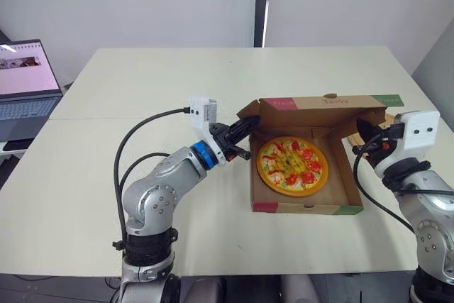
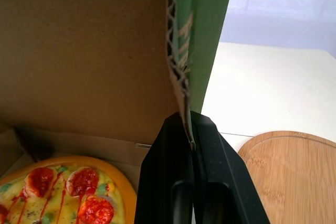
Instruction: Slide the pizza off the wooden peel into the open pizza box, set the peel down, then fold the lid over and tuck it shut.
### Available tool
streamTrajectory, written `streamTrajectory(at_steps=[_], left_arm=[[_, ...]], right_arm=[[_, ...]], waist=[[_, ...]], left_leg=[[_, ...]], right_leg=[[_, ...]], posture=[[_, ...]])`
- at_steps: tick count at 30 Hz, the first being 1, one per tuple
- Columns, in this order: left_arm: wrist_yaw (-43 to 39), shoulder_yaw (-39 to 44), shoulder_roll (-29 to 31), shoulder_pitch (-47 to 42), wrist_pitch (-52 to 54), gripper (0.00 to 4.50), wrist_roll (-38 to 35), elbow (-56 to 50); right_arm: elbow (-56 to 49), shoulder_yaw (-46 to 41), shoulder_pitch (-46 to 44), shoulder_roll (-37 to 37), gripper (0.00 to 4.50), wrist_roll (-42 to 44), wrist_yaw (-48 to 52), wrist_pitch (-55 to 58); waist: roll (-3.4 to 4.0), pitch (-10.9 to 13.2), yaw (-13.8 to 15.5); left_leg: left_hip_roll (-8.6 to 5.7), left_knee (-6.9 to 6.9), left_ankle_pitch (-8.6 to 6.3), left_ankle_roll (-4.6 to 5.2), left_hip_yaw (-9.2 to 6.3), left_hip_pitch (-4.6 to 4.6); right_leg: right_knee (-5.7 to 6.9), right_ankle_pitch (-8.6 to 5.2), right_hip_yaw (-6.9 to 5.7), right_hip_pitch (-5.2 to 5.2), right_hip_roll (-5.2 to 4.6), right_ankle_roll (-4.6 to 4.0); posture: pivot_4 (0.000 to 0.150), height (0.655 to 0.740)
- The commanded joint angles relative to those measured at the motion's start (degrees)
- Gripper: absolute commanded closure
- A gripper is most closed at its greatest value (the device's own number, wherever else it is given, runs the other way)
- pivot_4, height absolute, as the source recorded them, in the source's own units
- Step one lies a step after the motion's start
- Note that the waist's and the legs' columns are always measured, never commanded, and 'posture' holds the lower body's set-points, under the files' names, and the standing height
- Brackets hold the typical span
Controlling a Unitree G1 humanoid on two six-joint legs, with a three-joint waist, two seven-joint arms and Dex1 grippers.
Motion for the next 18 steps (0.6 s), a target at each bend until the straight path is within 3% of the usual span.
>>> streamTrajectory(at_steps=[1,4,12,18], left_arm=[[-0.81,-4.46,0.16,0.63,-1.61,4.50,1.78,-0.03],[-0.74,-4.81,0.33,0.59,-3.54,4.50,2.89,0.39],[-0.37,-5.33,1.18,-0.01,-6.23,4.50,4.69,0.69],[-0.37,-5.65,1.52,-0.11,-7.51,4.50,5.59,0.91]], right_arm=[[-1.98,2.98,-0.12,-0.01,4.45,1.57,2.17,-2.39],[-1.30,1.90,0.98,-0.55,3.81,1.87,2.95,-3.06],[1.03,-1.75,3.51,-5.44,0.96,3.35,7.52,-3.21],[3.29,-7.53,9.18,-13.02,0.96,8.64,15.50,-0.25]], waist=[[0.00,0.00,0.03],[0.00,0.00,0.06],[-0.01,0.01,0.61],[-0.02,0.02,1.38]], left_leg=[[0.00,0.00,-0.03,0.05,-0.03,0.01],[0.00,0.00,-0.02,0.03,-0.06,0.01],[-0.01,0.01,-0.01,0.01,-0.10,0.00],[-0.01,0.01,-0.07,0.13,-0.10,-0.02]], right_leg=[[-0.01,-0.01,-0.03,0.04,0.00,0.01],[-0.01,-0.02,-0.04,0.05,0.00,0.03],[-0.01,-0.04,-0.07,0.06,0.00,0.06],[-0.04,-0.07,-0.07,0.10,-0.01,0.09]], posture=[[0.150,0.7400],[0.150,0.7400],[0.150,0.7400],[0.150,0.7400]])
